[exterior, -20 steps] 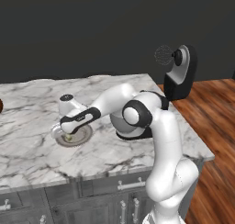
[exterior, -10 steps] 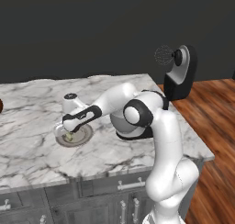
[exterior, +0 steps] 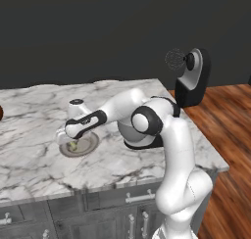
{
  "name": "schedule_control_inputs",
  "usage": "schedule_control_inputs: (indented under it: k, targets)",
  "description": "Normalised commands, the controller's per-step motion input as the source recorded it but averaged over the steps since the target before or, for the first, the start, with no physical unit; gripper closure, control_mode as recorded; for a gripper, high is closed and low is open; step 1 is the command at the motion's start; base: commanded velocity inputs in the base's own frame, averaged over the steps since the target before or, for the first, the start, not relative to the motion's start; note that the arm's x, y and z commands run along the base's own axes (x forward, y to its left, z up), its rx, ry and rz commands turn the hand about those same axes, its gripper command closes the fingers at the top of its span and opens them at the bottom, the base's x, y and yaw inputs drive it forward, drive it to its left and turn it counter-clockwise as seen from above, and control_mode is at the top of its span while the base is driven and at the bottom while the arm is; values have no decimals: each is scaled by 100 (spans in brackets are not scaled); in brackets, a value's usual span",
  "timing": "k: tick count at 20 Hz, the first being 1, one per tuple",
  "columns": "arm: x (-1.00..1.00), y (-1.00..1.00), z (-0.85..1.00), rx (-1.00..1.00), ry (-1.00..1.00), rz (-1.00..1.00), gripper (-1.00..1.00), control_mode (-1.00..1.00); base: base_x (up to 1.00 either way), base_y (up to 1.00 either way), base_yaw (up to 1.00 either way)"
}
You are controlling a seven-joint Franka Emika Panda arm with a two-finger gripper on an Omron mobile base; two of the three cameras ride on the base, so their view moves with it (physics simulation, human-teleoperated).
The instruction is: Add butter and sugar cubes to the stand mixer bowl and then turn on the stand mixer to begin making frosting.
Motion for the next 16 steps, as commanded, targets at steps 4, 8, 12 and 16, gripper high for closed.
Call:
schedule_control_inputs:
  k: [4,8,12,16]
  targets:
    - [-15,0,-17,8,2,-15,100,-100,0,0,0]
    - [-12,0,0,4,0,-14,100,-100,0,0,0]
    - [-16,0,23,4,-1,-12,100,-100,0,0,0]
    - [-28,0,61,2,-9,-10,100,-100,0,0,0]
